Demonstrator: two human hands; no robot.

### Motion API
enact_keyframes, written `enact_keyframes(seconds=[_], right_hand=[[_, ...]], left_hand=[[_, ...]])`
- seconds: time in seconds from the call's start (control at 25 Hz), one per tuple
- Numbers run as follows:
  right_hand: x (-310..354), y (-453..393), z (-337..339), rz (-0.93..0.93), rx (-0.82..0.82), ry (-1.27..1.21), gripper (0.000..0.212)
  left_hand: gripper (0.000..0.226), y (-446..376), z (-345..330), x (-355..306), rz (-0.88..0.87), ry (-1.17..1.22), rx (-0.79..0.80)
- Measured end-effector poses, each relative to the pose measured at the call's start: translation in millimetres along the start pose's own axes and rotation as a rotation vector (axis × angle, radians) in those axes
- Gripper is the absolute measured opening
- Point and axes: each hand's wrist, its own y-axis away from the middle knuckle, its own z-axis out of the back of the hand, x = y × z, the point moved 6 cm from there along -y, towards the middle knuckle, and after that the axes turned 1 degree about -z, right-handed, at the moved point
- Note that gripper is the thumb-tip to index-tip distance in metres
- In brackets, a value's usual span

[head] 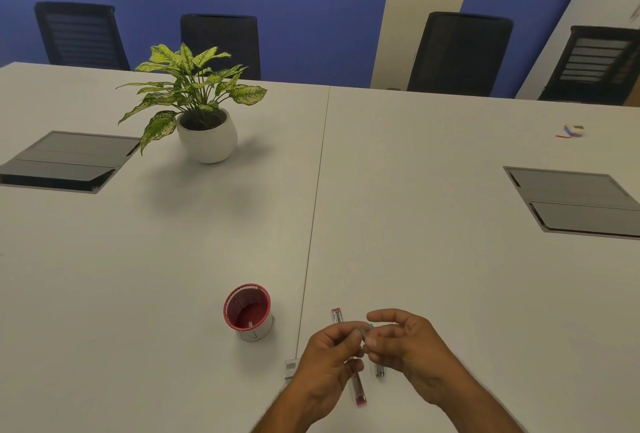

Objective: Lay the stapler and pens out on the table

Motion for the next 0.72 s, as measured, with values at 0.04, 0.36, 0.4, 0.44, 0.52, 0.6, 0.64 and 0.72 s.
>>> enact_keyframes(seconds=[0.04, 0.36, 0.4, 0.44, 0.52, 0.6, 0.64, 0.72], right_hand=[[-1, 0, 0, -0.004, -0.004, -0.004, 0.035], [-6, 0, 3, -0.026, -0.025, -0.026, 0.029], [-8, -1, 4, -0.026, -0.036, -0.025, 0.028], [-9, -1, 5, -0.025, -0.052, -0.023, 0.026], [-13, -2, 9, -0.03, -0.086, -0.023, 0.023], [-20, -3, 14, -0.048, -0.114, -0.033, 0.019], [-24, -3, 17, -0.063, -0.131, -0.044, 0.016], [-34, -3, 24, -0.098, -0.161, -0.076, 0.014]], left_hand=[[0.016, -1, 1, 0, 0.002, 0.008, -0.007], [0.018, -2, 8, 2, -0.057, -0.048, -0.07], [0.017, -3, 9, 2, -0.081, -0.068, -0.089], [0.017, -4, 11, 1, -0.101, -0.087, -0.109], [0.017, -5, 13, 1, -0.12, -0.109, -0.138], [0.016, -6, 15, 1, -0.115, -0.116, -0.162], [0.016, -6, 16, 2, -0.107, -0.116, -0.178], [0.016, -6, 19, 4, -0.093, -0.115, -0.209]])
